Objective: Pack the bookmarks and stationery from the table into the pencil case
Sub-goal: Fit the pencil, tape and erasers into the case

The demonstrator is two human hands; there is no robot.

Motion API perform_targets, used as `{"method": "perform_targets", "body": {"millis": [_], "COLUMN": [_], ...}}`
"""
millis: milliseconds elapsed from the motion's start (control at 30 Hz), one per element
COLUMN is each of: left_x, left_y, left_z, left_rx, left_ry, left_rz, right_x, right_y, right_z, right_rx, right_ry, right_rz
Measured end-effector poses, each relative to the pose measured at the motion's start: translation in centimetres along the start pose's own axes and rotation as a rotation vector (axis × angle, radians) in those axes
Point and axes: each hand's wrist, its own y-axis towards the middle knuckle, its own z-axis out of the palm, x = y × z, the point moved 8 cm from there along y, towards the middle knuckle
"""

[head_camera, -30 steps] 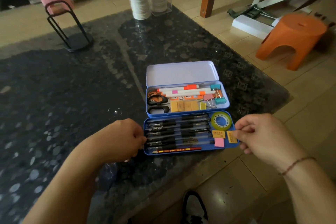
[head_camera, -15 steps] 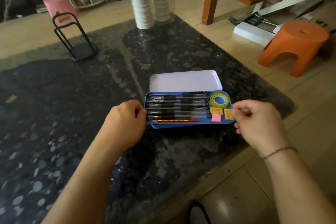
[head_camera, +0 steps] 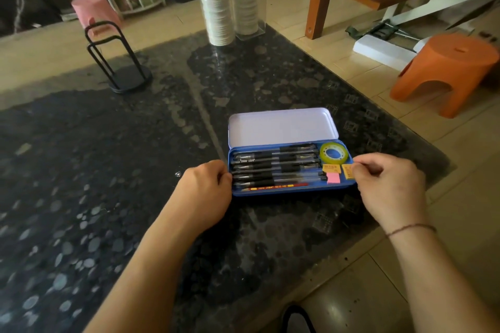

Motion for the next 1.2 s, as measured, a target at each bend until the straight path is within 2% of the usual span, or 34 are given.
{"method": "perform_targets", "body": {"millis": [233, 367, 467, 667, 833, 933, 1100, 1200], "left_x": [0.5, 1.0, 0.7, 0.6, -0.1, -0.2, 0.2, -0.8], "left_y": [0.1, 0.4, 0.4, 0.4, 0.2, 0.1, 1.3, 2.0], "left_z": [0.8, 0.8, 0.8, 1.1, 1.2, 1.8, -0.1, -0.5], "left_rx": [-0.016, -0.004, 0.035, 0.077, 0.062, 0.119, -0.112, -0.176], "left_ry": [0.016, -0.097, -0.129, -0.065, 0.153, 0.079, -0.168, -0.198], "left_rz": [-0.040, -0.070, -0.030, -0.048, -0.021, 0.010, -0.019, 0.074], "right_x": [-0.5, -0.7, -0.4, -0.6, -0.5, -0.7, -0.7, 0.4], "right_y": [0.2, 0.3, 0.4, 0.5, 0.6, 0.8, 1.7, 2.4], "right_z": [0.8, 1.6, 2.0, 2.3, 2.7, 2.8, 2.4, 3.0], "right_rx": [-0.007, 0.039, 0.050, 0.060, 0.049, 0.080, 0.117, 0.180], "right_ry": [0.047, 0.054, -0.009, -0.034, -0.020, -0.009, 0.033, 0.019], "right_rz": [0.024, 0.039, -0.001, -0.009, 0.008, 0.020, -0.031, -0.126]}}
